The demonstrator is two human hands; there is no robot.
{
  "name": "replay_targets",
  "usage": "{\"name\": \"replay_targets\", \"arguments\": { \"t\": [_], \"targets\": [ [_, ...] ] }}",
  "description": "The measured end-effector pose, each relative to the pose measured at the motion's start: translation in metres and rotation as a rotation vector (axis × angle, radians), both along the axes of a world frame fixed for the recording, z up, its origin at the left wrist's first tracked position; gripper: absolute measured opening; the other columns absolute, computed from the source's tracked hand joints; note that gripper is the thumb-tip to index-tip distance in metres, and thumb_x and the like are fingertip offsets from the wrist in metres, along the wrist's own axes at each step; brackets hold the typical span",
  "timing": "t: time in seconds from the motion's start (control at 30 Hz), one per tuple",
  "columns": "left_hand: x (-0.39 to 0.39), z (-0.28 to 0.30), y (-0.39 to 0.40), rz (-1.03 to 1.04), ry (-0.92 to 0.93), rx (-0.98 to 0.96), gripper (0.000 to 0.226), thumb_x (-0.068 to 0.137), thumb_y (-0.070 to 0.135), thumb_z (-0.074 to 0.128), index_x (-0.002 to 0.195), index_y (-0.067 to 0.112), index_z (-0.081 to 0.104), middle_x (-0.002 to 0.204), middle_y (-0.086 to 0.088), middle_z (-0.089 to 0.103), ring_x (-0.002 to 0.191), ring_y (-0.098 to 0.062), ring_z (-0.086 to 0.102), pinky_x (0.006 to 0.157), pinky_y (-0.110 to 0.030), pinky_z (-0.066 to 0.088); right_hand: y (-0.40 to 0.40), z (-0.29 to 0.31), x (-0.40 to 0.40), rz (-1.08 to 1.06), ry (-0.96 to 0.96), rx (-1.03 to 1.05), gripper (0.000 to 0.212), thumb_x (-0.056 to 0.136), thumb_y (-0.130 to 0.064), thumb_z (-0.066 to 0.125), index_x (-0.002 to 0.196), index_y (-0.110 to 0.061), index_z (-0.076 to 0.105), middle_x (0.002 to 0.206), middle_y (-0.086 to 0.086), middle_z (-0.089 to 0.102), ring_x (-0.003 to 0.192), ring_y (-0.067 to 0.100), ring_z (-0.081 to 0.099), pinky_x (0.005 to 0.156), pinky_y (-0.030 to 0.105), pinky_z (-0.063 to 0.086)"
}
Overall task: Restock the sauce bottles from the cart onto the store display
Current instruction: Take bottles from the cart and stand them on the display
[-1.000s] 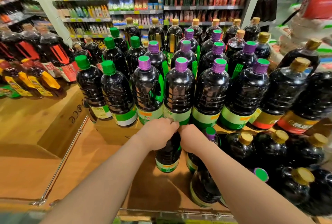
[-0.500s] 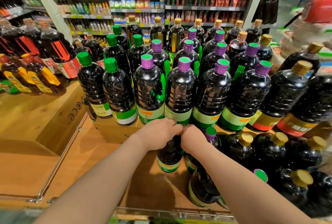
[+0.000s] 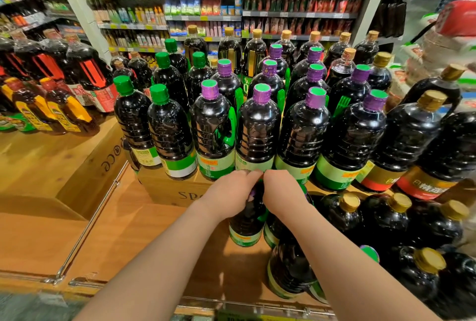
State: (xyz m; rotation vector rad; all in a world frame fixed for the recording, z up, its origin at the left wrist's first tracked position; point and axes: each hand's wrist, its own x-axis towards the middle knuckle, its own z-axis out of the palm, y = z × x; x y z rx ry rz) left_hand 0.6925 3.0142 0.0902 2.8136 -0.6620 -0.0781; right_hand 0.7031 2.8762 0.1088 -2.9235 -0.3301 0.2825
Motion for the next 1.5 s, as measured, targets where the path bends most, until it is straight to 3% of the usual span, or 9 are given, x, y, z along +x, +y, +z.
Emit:
{"name": "replay_targets", "arguments": {
  "t": [0.1, 0.23, 0.33, 0.5, 0.7, 0.87, 1.03, 1.17, 1.5],
  "targets": [
    [-0.012, 0.008, -0.008, 0.152, -0.036, 0.111, 0.059, 0.091, 0.011, 0.056, 0.143, 0.016, 0.030, 0.113, -0.009, 0.053, 0.100, -0.029, 0.055, 0.065, -0.034, 0.038, 0.000, 0.016, -0.010, 0.058, -0.037, -0.010, 0.007, 0.093, -0.010, 0.052, 0.099, -0.010, 0.056, 0.100, 0.008, 0.059, 0.096, 0.027, 0.059, 0.076, 0.033, 0.047],
    [-0.037, 0.021, -0.010, 0.289, -0.103, 0.278, 0.038, 0.090, 0.011, 0.056, 0.125, 0.015, 0.042, 0.108, -0.006, 0.053, 0.101, -0.028, 0.054, 0.061, -0.034, 0.039, 0.002, 0.024, -0.031, 0.174, -0.113, -0.009, 0.007, 0.094, -0.021, 0.053, 0.094, -0.015, 0.054, 0.097, 0.007, 0.060, 0.084, 0.025, 0.053, 0.068, 0.031, 0.042],
    [-0.061, 0.029, -0.005, 0.387, -0.133, 0.345, 0.025, 0.095, 0.013, 0.047, 0.120, 0.015, 0.047, 0.111, -0.005, 0.053, 0.105, -0.028, 0.053, 0.065, -0.035, 0.040, 0.010, 0.034, -0.046, 0.339, -0.190, 0.013, 0.013, 0.094, -0.017, 0.050, 0.104, -0.013, 0.058, 0.108, 0.006, 0.061, 0.100, 0.025, 0.057, 0.076, 0.030, 0.042],
    [-0.119, 0.040, 0.014, 0.601, -0.049, 0.454, 0.022, 0.097, 0.011, 0.041, 0.115, 0.012, 0.053, 0.112, -0.006, 0.054, 0.105, -0.028, 0.054, 0.065, -0.034, 0.039, 0.049, 0.043, -0.074, 0.562, -0.125, 0.012, 0.016, 0.091, -0.013, 0.049, 0.077, -0.019, 0.044, 0.105, 0.004, 0.062, 0.098, 0.023, 0.059, 0.069, 0.030, 0.041],
    [-0.208, 0.050, 0.060, 0.804, -0.028, 0.478, 0.031, 0.040, 0.011, 0.087, 0.059, 0.014, 0.063, 0.055, -0.004, 0.057, 0.044, -0.021, 0.055, 0.040, -0.019, 0.027, 0.109, 0.035, -0.139, 0.790, -0.068, 0.136, 0.017, 0.089, -0.016, 0.054, 0.106, -0.015, 0.057, 0.109, 0.007, 0.060, 0.105, 0.028, 0.057, 0.081, 0.037, 0.048],
    [-0.297, 0.052, 0.092, 1.056, 0.038, 0.540, 0.024, 0.093, 0.012, 0.046, 0.113, 0.015, 0.059, 0.110, -0.005, 0.061, 0.100, -0.029, 0.061, 0.065, -0.032, 0.042, 0.167, 0.029, -0.208, 0.993, -0.089, 0.152, 0.023, 0.085, -0.007, 0.050, 0.104, -0.014, 0.061, 0.100, 0.007, 0.060, 0.096, 0.030, 0.059, 0.069, 0.034, 0.046],
    [-0.417, 0.057, 0.130, 1.228, 0.056, 0.527, 0.012, 0.073, 0.025, 0.073, 0.080, 0.020, 0.065, 0.074, -0.001, 0.064, 0.067, -0.024, 0.067, 0.047, -0.024, 0.036, 0.225, 0.027, -0.313, 1.214, -0.125, 0.110, 0.017, 0.085, -0.008, 0.052, 0.099, -0.016, 0.058, 0.099, 0.006, 0.060, 0.093, 0.028, 0.061, 0.066, 0.033, 0.043],
    [-0.525, 0.036, 0.160, 1.362, 0.074, 0.479, 0.020, 0.096, 0.019, 0.040, 0.107, 0.020, 0.055, 0.104, -0.004, 0.064, 0.099, -0.028, 0.064, 0.066, -0.033, 0.046, 0.262, 0.017, -0.417, 1.335, -0.175, 0.120, 0.023, 0.084, -0.009, 0.050, 0.106, -0.016, 0.056, 0.106, 0.006, 0.062, 0.100, 0.031, 0.063, 0.073, 0.036, 0.049],
    [-0.736, -0.009, 0.222, 1.592, 0.223, 0.430, 0.017, 0.094, 0.019, 0.045, 0.105, 0.018, 0.057, 0.105, -0.003, 0.065, 0.102, -0.027, 0.063, 0.072, -0.035, 0.051, 0.329, -0.050, -0.579, 1.467, -0.173, 0.003, 0.020, 0.089, -0.022, 0.047, 0.106, -0.020, 0.058, 0.104, 0.004, 0.063, 0.099, 0.030, 0.064, 0.074, 0.037, 0.051]
  ]
}}
